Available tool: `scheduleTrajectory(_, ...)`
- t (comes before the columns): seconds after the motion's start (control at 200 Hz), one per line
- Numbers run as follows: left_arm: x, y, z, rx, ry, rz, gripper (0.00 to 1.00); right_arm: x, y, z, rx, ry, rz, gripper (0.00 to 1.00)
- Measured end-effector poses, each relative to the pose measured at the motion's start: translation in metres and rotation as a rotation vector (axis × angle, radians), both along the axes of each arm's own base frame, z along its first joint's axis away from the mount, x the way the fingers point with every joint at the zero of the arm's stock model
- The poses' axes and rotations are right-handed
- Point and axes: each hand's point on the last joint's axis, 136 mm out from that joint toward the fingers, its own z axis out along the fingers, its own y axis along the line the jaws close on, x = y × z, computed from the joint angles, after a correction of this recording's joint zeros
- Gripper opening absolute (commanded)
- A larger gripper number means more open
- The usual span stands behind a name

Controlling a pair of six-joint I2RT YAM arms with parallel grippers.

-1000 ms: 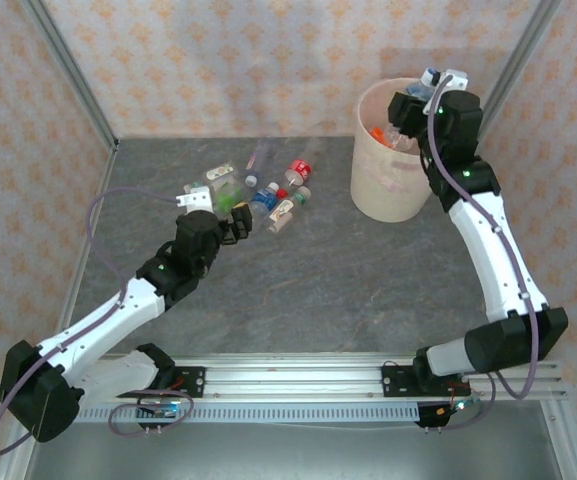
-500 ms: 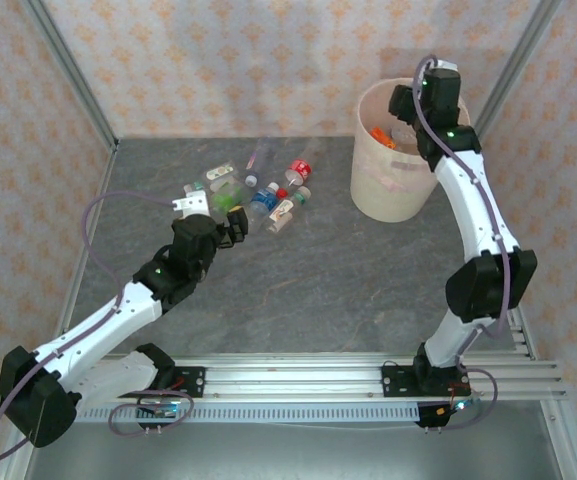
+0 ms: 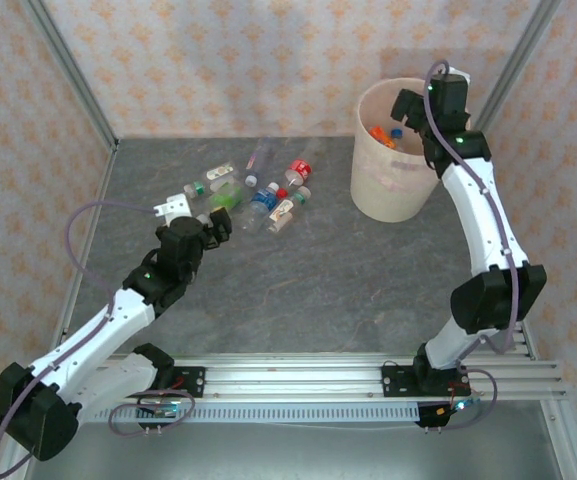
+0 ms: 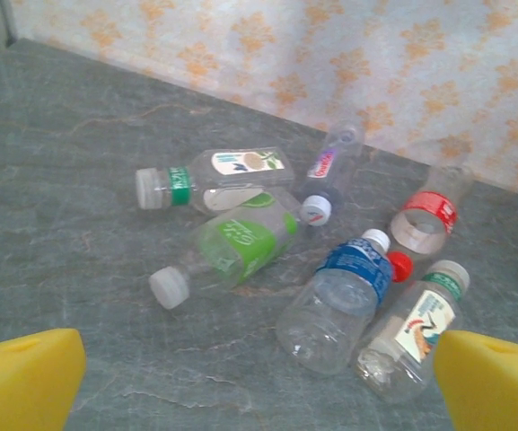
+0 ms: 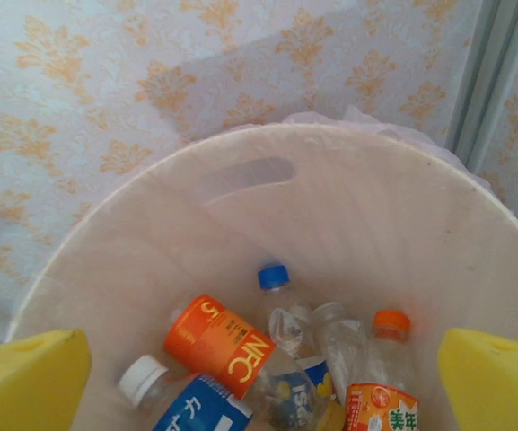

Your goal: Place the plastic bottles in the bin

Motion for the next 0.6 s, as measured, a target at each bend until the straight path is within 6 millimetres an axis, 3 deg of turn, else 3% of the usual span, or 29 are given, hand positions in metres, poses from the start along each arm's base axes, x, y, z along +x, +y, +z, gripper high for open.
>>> scheduleTrajectory(0.255, 0.012, 0.022, -0.039, 0.026, 0.198, 0.060, 1.00, -0.025, 0.032, -0.008, 0.100, 0.006, 0.174, 0.99)
scheduleTrajectory(0.39, 0.033, 0.028, -0.046, 0.035, 0.285, 0.065, 1.00, -0.045, 0.055, -0.005, 0.160, -0.015, 0.274, 0.99)
scheduleTrajectory(0.6, 0.076, 0.048, -0.052, 0.032, 0.378, 0.078, 1.00, -0.098, 0.103, 0.020, 0.242, -0.124, 0.484, 0.99)
